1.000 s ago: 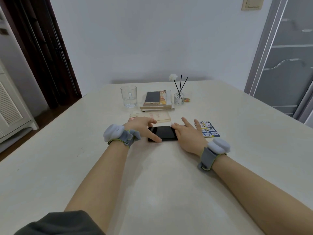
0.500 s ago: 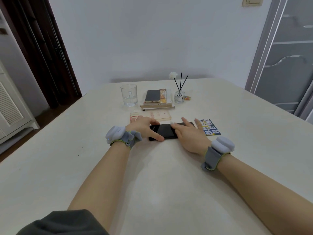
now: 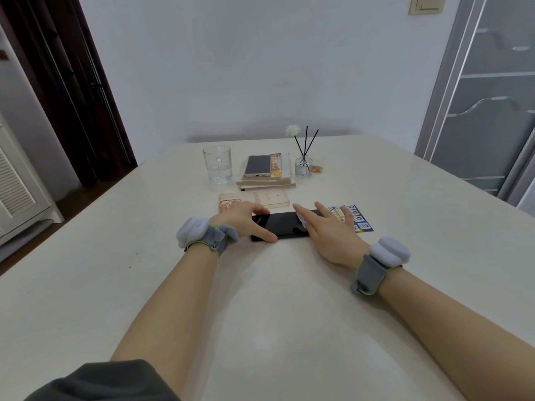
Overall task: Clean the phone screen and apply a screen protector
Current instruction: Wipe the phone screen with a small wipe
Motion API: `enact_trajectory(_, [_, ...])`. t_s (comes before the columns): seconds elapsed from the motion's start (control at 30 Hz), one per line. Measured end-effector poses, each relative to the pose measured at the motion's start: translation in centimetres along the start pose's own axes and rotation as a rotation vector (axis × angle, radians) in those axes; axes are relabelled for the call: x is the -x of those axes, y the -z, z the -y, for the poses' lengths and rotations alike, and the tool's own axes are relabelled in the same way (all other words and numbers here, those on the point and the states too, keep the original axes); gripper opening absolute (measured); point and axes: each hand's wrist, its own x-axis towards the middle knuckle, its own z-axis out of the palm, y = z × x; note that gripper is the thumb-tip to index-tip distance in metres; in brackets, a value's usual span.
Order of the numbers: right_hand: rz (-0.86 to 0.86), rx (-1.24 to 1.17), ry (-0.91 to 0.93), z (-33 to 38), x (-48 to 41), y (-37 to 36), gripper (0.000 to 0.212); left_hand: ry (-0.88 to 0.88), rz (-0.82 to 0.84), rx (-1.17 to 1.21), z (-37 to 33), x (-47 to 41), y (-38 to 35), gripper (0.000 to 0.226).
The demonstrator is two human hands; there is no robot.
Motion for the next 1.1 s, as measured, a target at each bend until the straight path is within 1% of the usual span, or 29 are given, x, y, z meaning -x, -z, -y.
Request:
enact_trajectory(0.2, [-0.012,-0.023,-0.04,-0.3,-0.6,-0.2,0.046,0.001,-0.016,0.007,-0.1,0.2,-0.1,0.074])
enact_trajectory(0.37, [-0.027,0.003,-0.013,-0.2,-0.6,-0.4,0.039,0.003,-0.018,0.011,-0.2,0.2,0.0,0.075])
enact_trajectory(0.47, [-0.026,0.005,0.003,0.0,-0.6,-0.3,0.04,0.008,-0.016,0.017,-0.2,0.2,0.0,0.076])
enact_trajectory(0.57, [-0.008,0.058,0.021,0.1,-0.6,-0.2,0.043,0.011,-0.014,0.018,-0.2,0.2,0.0,0.076])
enact_trajectory(0.77, [0.059,-0.005,0.021,0.6,-0.5,0.5,0.046,0.012,-0.018,-0.003,-0.2,0.2,0.0,0.076])
enact_trajectory(0.9, [0.136,-0.08,0.134,2.0,0.4,0.3,0.045,0.001,-0.022,0.0,-0.2,0.1,-0.1,0.076])
enact_trajectory(1.0, [0.108,-0.002,0.164,2.1,0.7,0.1,0.044,0.003,-0.026,-0.001,-0.2,0.2,-0.1,0.077])
enact_trajectory(1.1, [0.035,0.099,0.065,1.3,0.7,0.4,0.043,0.012,-0.028,0.007,-0.1,0.2,-0.1,0.076])
